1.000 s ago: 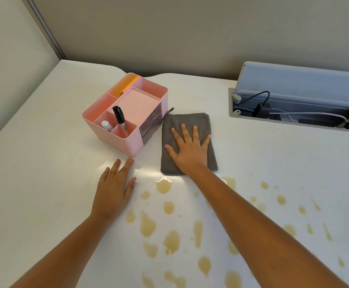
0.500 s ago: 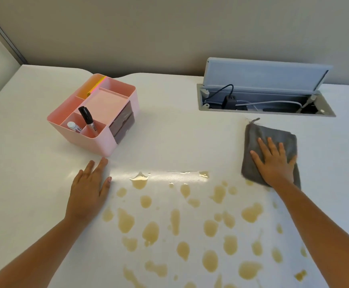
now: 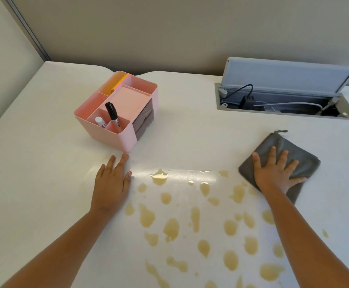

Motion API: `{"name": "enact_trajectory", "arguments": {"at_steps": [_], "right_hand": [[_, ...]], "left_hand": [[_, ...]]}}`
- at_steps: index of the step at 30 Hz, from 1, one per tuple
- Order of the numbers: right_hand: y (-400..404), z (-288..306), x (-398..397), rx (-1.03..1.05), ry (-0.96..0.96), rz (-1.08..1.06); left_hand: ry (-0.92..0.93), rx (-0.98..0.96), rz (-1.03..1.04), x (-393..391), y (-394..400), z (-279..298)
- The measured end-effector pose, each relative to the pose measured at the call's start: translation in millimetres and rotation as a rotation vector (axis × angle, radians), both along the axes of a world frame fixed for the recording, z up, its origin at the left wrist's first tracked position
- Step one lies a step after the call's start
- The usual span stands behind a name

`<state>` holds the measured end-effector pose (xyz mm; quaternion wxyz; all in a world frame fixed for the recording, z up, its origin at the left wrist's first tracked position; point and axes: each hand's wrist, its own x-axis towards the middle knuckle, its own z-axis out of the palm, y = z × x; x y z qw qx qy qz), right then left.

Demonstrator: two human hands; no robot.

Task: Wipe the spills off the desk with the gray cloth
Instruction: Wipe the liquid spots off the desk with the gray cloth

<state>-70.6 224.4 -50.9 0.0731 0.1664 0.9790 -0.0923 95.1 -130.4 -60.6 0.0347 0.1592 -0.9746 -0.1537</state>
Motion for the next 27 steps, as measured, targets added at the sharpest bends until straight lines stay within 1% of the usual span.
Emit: {"name": "enact_trajectory", "arguments": {"at_steps": [8, 12, 15, 18, 22, 24, 27], "right_hand": [[-146.3, -5.0, 9.7, -0.006, 0.009, 0.324], [-207.3, -7.3, 39.2, -0.025, -0.005, 0.422], [-235.3, -10.0, 70.0, -0.041, -0.001, 0.483], [-241.9, -13.6, 94.8, -0.053, 0.029, 0.589], [-213.0, -15.7, 92.8, -0.024, 0.090, 0.765], [-190.6, -16.0, 84.5, -0.015, 0.101, 0.793], [-156.5, -15.5, 69.1, 0.025, 0.110, 0.769]], "left_hand": [[0.045, 0.036, 0.000, 0.7, -1.4, -3.9], [0.053, 0.043, 0.000, 1.0, -4.4, -7.4], [0.046, 0.040, 0.007, -0.3, -6.2, -10.2], [0.052, 0.026, 0.004, 0.1, -7.8, -11.7], [0.084, 0.031, -0.011, 1.6, -7.2, -9.8], [0.084, 0.033, -0.006, 1.9, -6.8, -9.2], [0.080, 0.036, -0.004, 3.4, -7.0, -9.6]]}}
